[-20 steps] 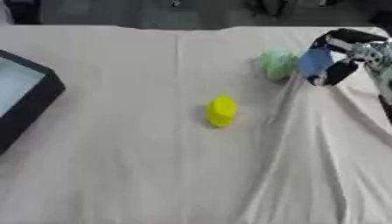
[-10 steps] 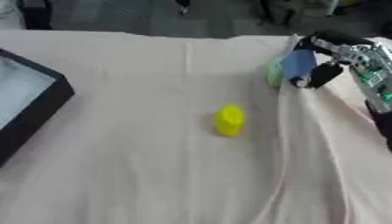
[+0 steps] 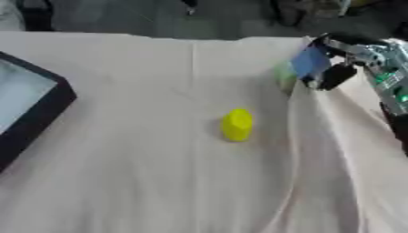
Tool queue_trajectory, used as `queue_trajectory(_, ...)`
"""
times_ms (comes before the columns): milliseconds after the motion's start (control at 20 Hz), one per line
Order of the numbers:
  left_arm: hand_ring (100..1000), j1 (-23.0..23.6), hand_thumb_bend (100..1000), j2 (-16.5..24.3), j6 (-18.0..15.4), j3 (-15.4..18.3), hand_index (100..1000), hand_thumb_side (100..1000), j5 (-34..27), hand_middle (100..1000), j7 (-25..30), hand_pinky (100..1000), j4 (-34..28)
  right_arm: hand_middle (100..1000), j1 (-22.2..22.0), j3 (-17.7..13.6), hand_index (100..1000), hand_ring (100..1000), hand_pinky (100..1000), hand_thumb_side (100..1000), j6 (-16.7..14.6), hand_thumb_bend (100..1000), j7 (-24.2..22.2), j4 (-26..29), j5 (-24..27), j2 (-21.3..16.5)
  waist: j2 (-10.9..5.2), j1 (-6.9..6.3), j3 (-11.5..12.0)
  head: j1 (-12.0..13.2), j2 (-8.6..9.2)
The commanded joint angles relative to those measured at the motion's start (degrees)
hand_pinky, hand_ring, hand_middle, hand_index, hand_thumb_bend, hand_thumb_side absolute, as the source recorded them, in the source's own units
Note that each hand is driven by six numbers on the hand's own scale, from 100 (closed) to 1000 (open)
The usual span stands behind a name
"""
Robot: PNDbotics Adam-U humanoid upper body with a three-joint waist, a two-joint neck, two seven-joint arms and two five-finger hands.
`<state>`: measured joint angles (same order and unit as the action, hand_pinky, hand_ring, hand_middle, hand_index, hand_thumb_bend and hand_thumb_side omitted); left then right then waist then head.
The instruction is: Pick up the objects with one hand, pass them to the other hand, and then place them into the box on the other side of the table.
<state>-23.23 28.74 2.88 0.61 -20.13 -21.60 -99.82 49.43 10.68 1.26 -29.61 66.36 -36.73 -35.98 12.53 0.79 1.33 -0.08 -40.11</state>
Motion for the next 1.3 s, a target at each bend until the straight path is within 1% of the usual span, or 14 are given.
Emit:
queue_trajectory(50, 1000, -0.9, 148, 1.2, -0.2, 0.4, 801, 781, 0.4, 952, 0.1, 846, -0.9, 756, 1.3, -0.6, 761, 803, 840, 100, 0.6, 182, 0.1, 1.2, 0.7, -1.9, -0.97, 0.63, -0.1, 0.1, 0.52)
queue_trajectory(250, 1000, -0.8, 149, 1.2, -0.2, 0.5, 801, 782, 0.4, 953, 0.1, 847, -0.8, 820, 1.3, -0.7, 799, 830, 850, 100, 1.2, 186, -0.3, 1.7, 0.9, -2.4, -1.04, 0.76, -0.2, 0.1, 0.39)
queue_trajectory(450, 1000, -0.7, 150, 1.2, -0.3, 0.6, 801, 781, 0.4, 952, 0.1, 847, -0.8, 785, 1.5, -1.1, 783, 815, 844, 100, 1.6, 169, 0.4, 2.5, 0.8, -2.5, -1.07, 0.86, -0.3, 0.1, 0.36)
queue_trajectory(650, 1000, -0.8, 150, 1.2, -0.3, 0.5, 801, 780, 0.4, 952, 0.3, 848, -0.9, 760, 1.8, -1.4, 770, 806, 842, 100, 2.0, 169, 4.0, 4.0, 0.8, -2.3, -1.03, 0.85, -0.2, 0.1, 0.35)
queue_trajectory(850, 1000, -0.8, 149, 1.2, -0.3, 0.4, 800, 781, 0.4, 952, 0.6, 848, -1.0, 692, 2.2, -1.5, 722, 764, 824, 100, 2.3, 143, 7.5, 5.8, 1.3, -1.7, -1.03, 0.93, -0.1, 0.0, 0.19)
queue_trajectory(950, 1000, -0.8, 147, 1.1, -0.1, 0.0, 799, 784, 0.3, 952, 0.9, 848, -1.0, 655, 2.7, -1.0, 701, 743, 815, 100, 2.4, 128, 9.2, 6.6, 1.6, -0.7, -1.07, 0.96, 0.1, 0.0, 0.25)
queue_trajectory(1150, 1000, -1.4, 137, 1.2, 1.1, -1.8, 799, 786, 0.2, 955, 3.2, 847, -1.1, 582, 3.2, 0.1, 656, 672, 782, 100, 2.6, 100, 12.1, 8.5, 1.2, 3.3, -1.11, 0.92, 0.5, 0.0, 0.47)
queue_trajectory(1300, 1000, -2.1, 144, 1.3, 2.8, -3.2, 800, 768, 0.8, 956, 5.6, 847, -1.6, 567, 3.1, 0.6, 645, 649, 769, 100, 2.7, 100, 13.9, 9.6, -0.2, 6.9, -1.06, 0.89, 0.8, 0.0, 0.61)
